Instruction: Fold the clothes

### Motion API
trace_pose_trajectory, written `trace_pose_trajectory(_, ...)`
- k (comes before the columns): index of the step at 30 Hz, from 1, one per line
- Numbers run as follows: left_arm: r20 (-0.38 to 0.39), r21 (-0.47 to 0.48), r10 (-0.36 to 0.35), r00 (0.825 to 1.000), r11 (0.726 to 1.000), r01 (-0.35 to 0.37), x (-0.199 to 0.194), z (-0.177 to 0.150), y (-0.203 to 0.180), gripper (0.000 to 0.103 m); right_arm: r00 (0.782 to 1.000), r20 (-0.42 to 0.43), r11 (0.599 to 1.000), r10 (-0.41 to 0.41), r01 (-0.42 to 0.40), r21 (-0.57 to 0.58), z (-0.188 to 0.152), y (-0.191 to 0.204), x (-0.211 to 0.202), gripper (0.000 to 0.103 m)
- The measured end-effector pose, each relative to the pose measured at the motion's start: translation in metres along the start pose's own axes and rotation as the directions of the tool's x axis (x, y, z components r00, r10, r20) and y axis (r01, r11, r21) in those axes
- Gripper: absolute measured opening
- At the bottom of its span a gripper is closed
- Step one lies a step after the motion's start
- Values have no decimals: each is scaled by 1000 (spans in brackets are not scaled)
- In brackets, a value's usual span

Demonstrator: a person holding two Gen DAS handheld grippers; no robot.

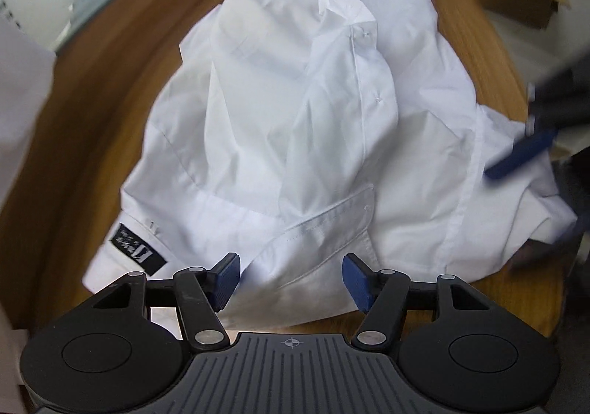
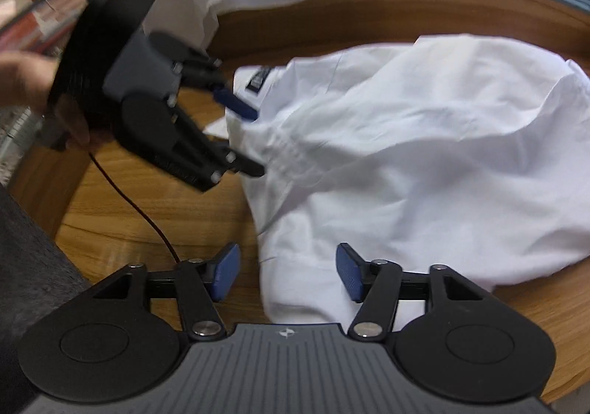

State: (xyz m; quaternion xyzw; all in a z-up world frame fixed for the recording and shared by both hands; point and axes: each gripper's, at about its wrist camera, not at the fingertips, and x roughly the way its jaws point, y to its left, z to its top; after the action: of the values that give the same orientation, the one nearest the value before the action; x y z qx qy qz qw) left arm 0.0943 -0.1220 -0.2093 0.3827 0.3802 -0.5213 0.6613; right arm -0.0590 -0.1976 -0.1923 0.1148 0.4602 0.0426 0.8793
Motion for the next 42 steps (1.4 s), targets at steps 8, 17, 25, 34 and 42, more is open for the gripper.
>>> trace_pose_trajectory(8,-16,28,-133,991,991,133,23,0,18,62,975,-42,975,-218,216,-44,-16,47,60,65)
trace_pose_trajectory(17,-4,-144,-365,931,921,361,12,-3,59,20,961,4,961,-275,275,-4,-26,48,36,1)
trace_pose_trajectory(25,-165,-109,-458,873,889,445,6,-17,49,18,999,16,998,-30,29,57,-34,55,-12,1)
trace_pose_trajectory(34,-265,-92,-307,914,952,293,5,-51,15,32,994,23,994,107,-107,10,-26,26,-32,6)
trace_pose_trajectory(42,-98,-192,-190,977,967,169,-42,-17,-2,60,997,63,998,-49,48,27,-12,-89,-66,8)
